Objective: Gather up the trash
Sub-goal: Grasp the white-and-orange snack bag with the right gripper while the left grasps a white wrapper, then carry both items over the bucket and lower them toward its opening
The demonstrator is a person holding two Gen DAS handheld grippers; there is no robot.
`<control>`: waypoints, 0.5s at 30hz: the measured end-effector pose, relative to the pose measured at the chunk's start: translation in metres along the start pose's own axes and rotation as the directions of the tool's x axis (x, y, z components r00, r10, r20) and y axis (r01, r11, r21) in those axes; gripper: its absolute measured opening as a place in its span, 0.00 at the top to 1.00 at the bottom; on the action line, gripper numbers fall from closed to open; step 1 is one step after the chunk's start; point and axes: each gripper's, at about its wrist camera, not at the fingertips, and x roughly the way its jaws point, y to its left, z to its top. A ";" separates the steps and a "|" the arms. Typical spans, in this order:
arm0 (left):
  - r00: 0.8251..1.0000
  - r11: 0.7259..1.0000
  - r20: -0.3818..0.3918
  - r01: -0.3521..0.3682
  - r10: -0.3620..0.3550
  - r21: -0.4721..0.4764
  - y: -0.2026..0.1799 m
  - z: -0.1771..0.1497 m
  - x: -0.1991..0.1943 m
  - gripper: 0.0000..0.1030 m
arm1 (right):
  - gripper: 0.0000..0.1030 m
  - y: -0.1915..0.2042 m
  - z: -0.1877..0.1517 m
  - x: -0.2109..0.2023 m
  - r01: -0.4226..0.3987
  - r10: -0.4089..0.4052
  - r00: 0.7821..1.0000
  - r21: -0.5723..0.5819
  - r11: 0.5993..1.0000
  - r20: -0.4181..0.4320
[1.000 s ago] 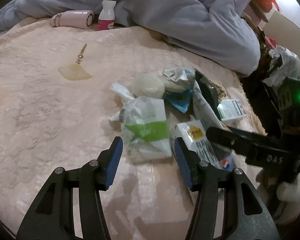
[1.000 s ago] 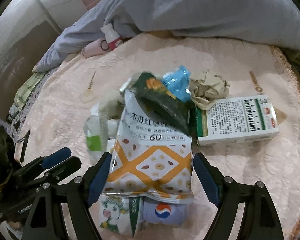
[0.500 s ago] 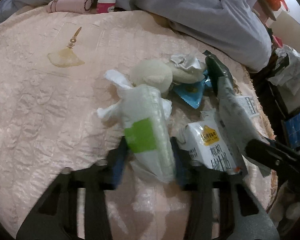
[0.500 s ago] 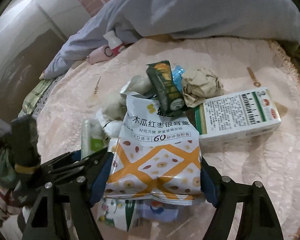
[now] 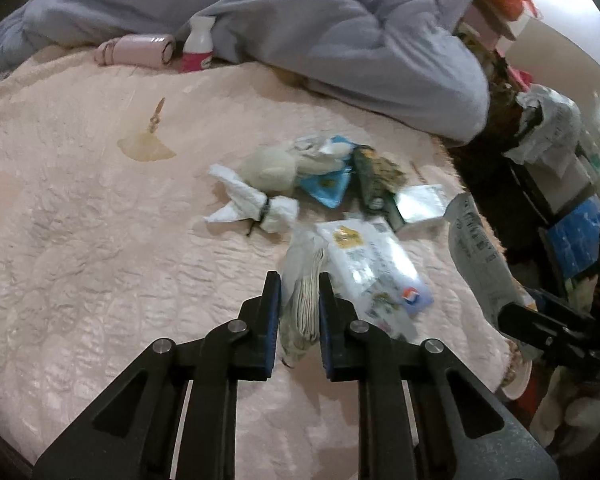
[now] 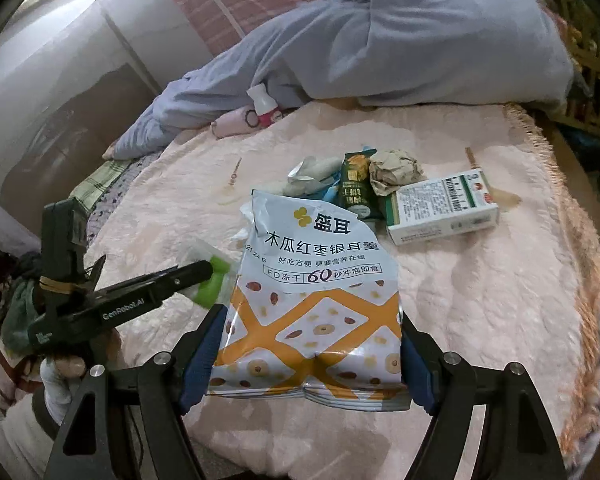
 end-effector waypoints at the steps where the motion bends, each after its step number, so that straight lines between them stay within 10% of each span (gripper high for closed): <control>1: 1.000 1.000 0.007 0.006 -0.006 0.009 -0.005 -0.002 -0.004 0.86 | 0.25 0.000 -0.003 -0.005 0.004 -0.004 1.000 -0.001 1.000 0.008; 15: 0.996 0.983 0.033 0.077 -0.083 0.165 -0.091 -0.017 -0.040 0.88 | 0.25 -0.021 -0.041 -0.090 0.081 -0.086 0.990 0.048 0.996 0.112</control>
